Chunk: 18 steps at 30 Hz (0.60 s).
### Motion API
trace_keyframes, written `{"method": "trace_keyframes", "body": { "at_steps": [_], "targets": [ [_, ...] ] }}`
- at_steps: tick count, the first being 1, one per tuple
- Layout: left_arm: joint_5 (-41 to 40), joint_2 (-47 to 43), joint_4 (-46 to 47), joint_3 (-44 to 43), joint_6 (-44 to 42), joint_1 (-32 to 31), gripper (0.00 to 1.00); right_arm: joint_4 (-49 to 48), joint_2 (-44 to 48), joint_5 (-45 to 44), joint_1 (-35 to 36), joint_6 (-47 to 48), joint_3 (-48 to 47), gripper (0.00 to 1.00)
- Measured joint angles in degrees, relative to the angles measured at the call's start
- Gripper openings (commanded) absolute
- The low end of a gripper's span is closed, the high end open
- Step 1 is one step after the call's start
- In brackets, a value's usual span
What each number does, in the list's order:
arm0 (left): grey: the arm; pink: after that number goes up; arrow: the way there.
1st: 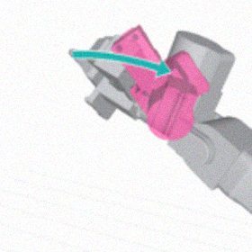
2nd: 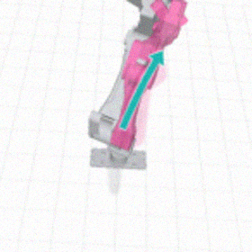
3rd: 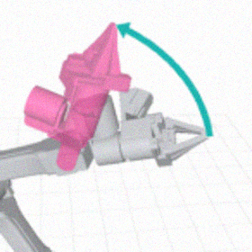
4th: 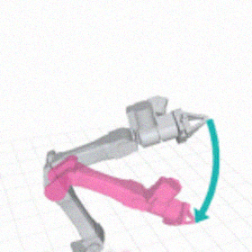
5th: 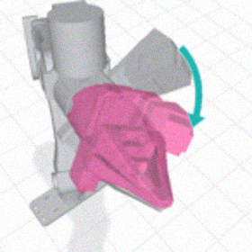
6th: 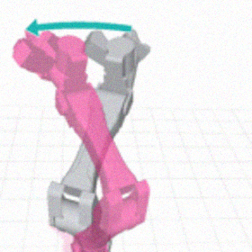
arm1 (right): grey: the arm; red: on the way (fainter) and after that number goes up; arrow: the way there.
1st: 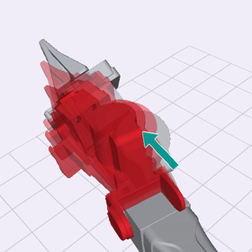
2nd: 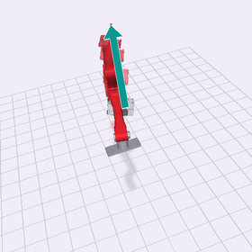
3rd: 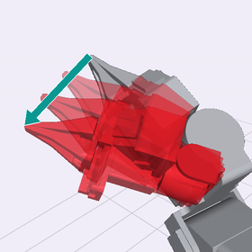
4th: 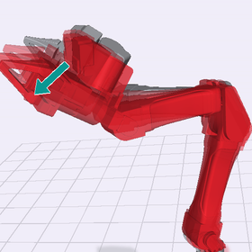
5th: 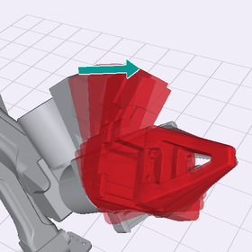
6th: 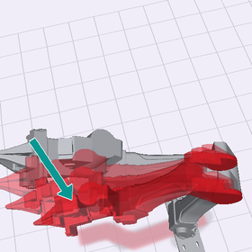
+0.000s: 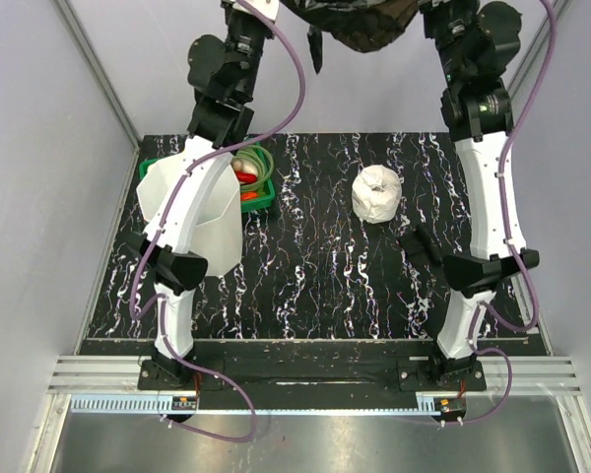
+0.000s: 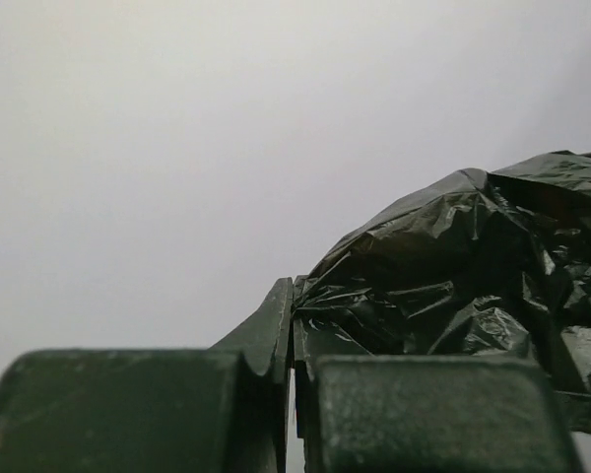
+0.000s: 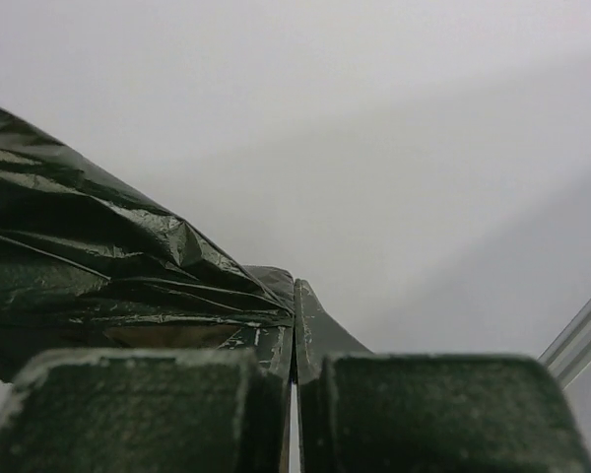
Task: Put the trash bags into the trash bin
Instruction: Unfold the trash bag at the center of the board.
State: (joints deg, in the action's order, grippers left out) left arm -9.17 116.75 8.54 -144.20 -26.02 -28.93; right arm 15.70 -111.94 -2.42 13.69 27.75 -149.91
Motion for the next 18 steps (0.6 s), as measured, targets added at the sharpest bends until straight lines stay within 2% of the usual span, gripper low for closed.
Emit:
{"method": "trace_keyframes", "body": {
  "at_steps": [5,7,9,12,15,16,18],
  "targets": [
    [0.33,-2.36,4.07,-3.63,-6.93,-3.85,0.00,-2.49,5.22,0.07,0.02,-2.36,1.40,0.00],
    [-0.09,-3.65,2.89,-4.42,-8.87,-6.95,0.00,-0.48,7.67,0.09,0.02,-4.31,1.38,0.00],
    [-0.96,-5.35,-0.57,-4.61,-10.21,-11.06,0.00,1.77,12.04,0.70,0.02,-6.54,5.18,0.00],
    [-1.38,-12.92,-8.98,6.29,-9.05,-17.22,0.00,3.34,24.48,3.74,0.02,-9.01,24.33,0.00],
    [-1.55,-22.82,-15.06,27.61,-6.03,-21.84,0.00,3.54,38.01,6.80,0.02,-8.59,52.59,0.00],
    [-1.64,-24.92,-17.00,34.99,-5.16,-22.53,0.00,4.61,40.52,7.58,0.07,-7.89,60.35,0.00],
    [-2.23,-25.29,-18.78,44.26,-3.85,-22.53,0.00,7.08,41.88,8.28,0.07,-6.47,71.84,0.00]
  ]
}}
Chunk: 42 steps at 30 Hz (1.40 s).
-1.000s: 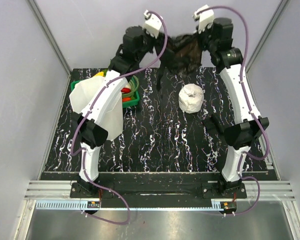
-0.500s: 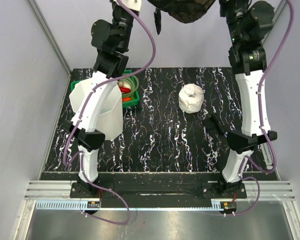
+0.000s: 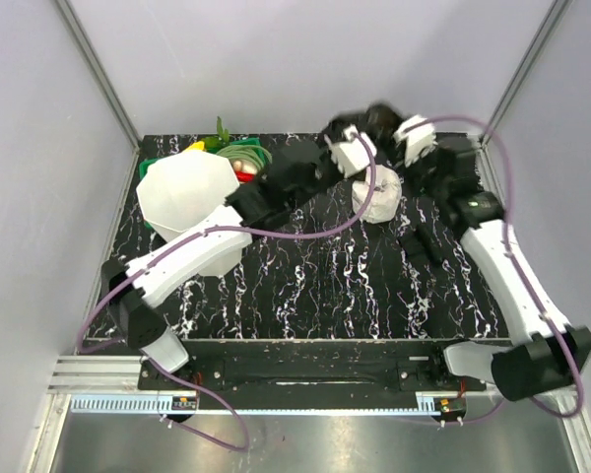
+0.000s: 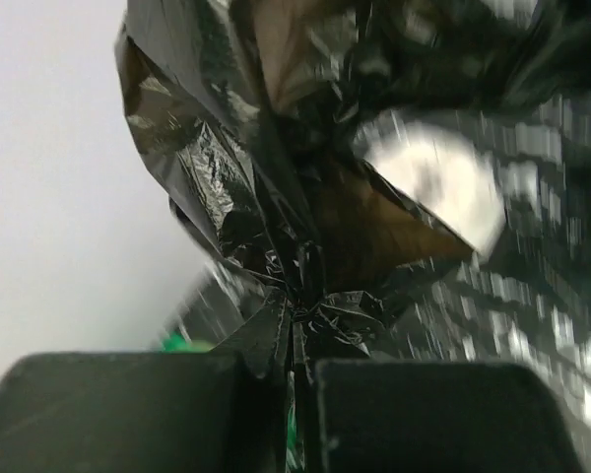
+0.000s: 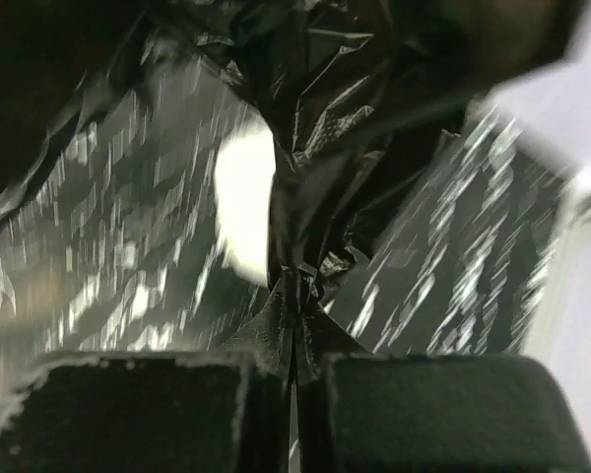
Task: Put the trash bags into the trash bin
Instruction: Unfold the trash bag at the center of the board.
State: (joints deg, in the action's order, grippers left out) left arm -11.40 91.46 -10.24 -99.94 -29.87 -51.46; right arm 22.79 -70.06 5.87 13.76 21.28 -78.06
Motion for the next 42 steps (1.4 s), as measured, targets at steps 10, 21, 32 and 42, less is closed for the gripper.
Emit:
{"method": "trace_keyframes", "body": {
  "at_steps": [10,21,32,42],
  "targets": [
    [-1.84,4.26,-10.60,20.35,3.02,1.49,0.00,11.80,0.24,3.91,-0.13,5.90,16.46,0.00],
    [0.26,7.41,-15.96,7.54,12.07,6.95,0.00,10.88,-11.37,-3.52,-0.24,5.64,0.92,0.00],
    [2.27,16.46,-8.41,-32.17,18.27,22.84,0.00,1.33,-32.37,-11.39,-0.81,1.25,-50.03,0.00],
    [2.19,15.39,13.40,-33.24,5.55,20.41,0.00,-6.47,-37.99,-7.78,-0.81,-0.68,-70.71,0.00]
  ]
}}
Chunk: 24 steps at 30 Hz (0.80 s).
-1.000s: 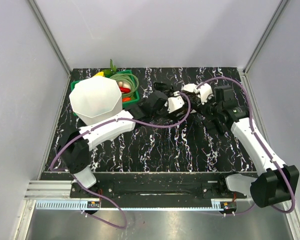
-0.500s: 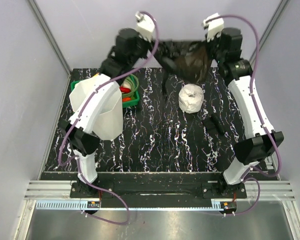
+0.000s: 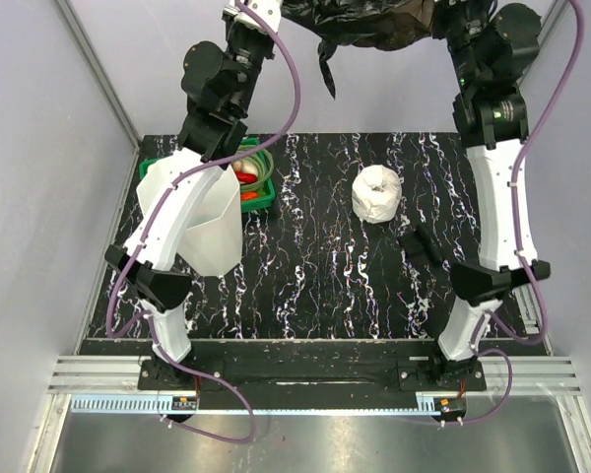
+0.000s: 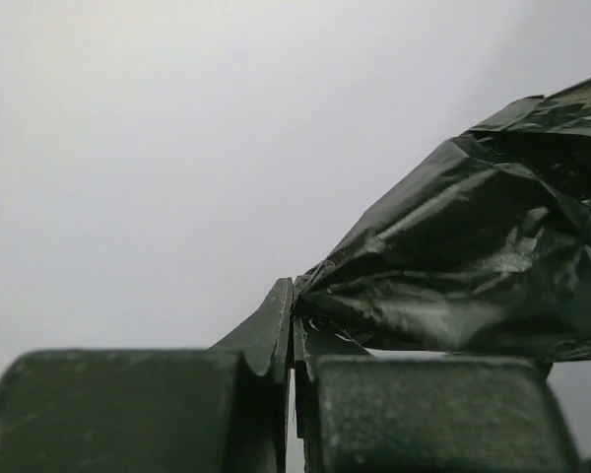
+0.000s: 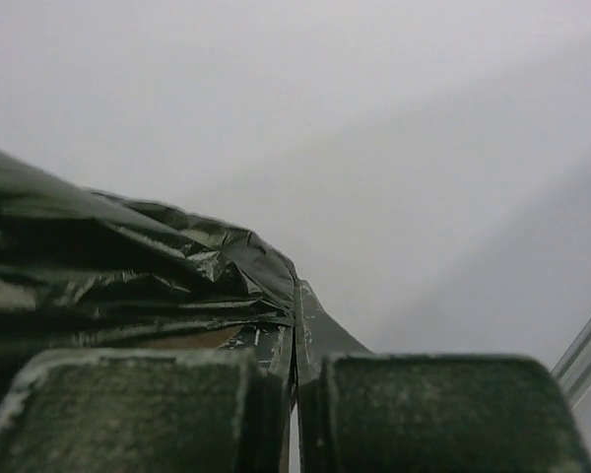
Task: Put the trash bags into the trash bin
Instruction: Unfold the trash bag at the center of the board.
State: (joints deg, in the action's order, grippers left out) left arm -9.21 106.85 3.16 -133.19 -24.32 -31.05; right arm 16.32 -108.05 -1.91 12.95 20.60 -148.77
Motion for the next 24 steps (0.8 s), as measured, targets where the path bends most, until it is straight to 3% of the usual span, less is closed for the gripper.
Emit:
{"method": "trace_keyframes", "body": {
  "at_steps": [7,11,14,18,21,24],
  "targets": [
    [-2.29,-4.50,6.91,6.54,-15.30,-8.94,0.00,-3.10,11.63,6.60,0.00,-1.64,14.64,0.00],
    [-6.12,-6.36,3.74,11.39,-16.26,-16.57,0.00,-1.40,18.88,11.82,0.00,-3.02,25.22,0.00],
    [-7.06,-12.31,-1.29,26.49,-9.16,-19.17,0.00,-0.24,29.03,17.77,-0.07,-3.72,44.54,0.00],
    [-6.45,-19.74,-0.94,58.45,-2.73,-18.93,0.00,5.92,41.29,23.32,0.04,1.44,76.72,0.00],
    [-4.87,-18.23,-6.36,71.28,-1.05,-18.60,0.00,13.97,42.38,23.06,-0.11,5.97,90.09,0.00],
    [-2.38,-18.16,-14.29,73.61,-1.05,-18.34,0.00,22.53,42.47,21.33,-0.22,9.94,92.91,0.00]
  ]
}}
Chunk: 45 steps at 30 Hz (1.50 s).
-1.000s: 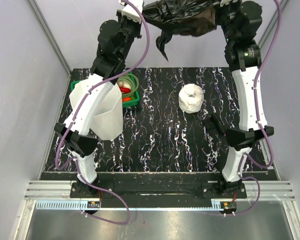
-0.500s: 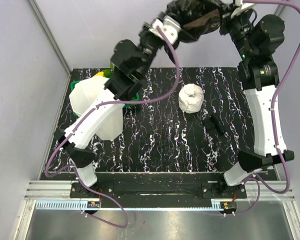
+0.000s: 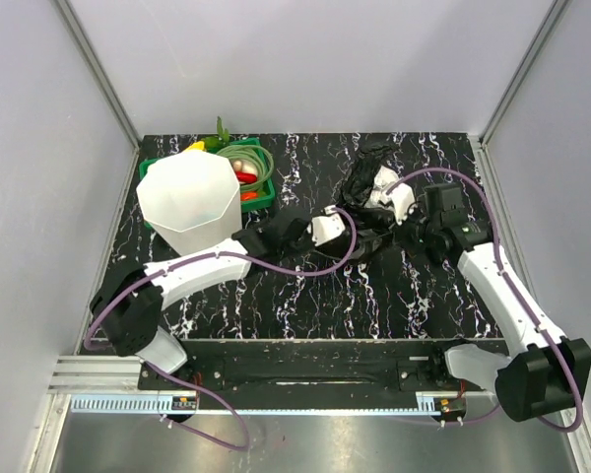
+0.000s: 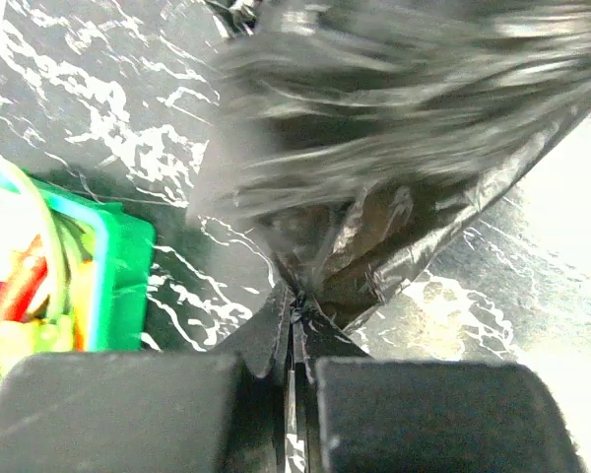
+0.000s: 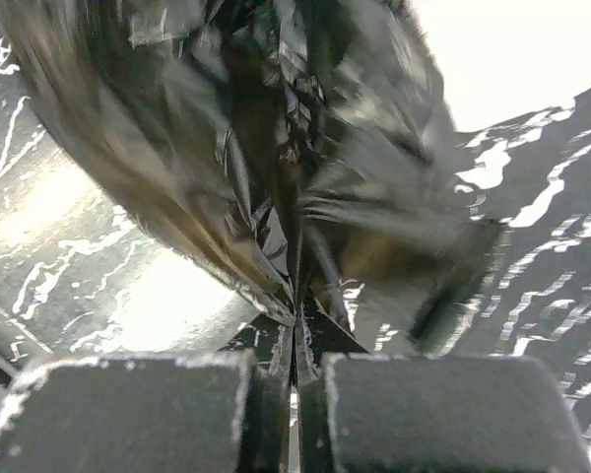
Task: Put the trash bags into the trash bin
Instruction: Unfold the trash bag at the center of the board.
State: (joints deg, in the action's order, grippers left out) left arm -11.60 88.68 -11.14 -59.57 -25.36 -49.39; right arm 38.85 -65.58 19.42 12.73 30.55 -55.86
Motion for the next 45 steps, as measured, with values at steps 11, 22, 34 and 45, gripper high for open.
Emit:
{"method": "trace_keyframes", "body": {
  "at_steps": [11,22,34,45],
  "targets": [
    [2.03,-2.45,-7.67,-25.53,-1.75,11.08,0.00,-3.63,-7.41,-13.99,-0.04,2.40,-29.86,0.00],
    [8.09,-11.37,-6.78,-23.61,1.09,18.40,0.00,-12.24,-11.02,-32.33,0.04,1.27,-34.45,0.00],
    [9.38,-11.04,-6.43,-19.50,-13.97,16.06,0.23,-23.93,-12.85,-39.01,0.44,17.51,-34.53,0.00],
    [13.73,-6.47,-10.60,-28.39,-7.72,16.83,0.99,-13.77,-11.98,-32.44,1.20,10.32,-38.27,0.00]
  ]
}}
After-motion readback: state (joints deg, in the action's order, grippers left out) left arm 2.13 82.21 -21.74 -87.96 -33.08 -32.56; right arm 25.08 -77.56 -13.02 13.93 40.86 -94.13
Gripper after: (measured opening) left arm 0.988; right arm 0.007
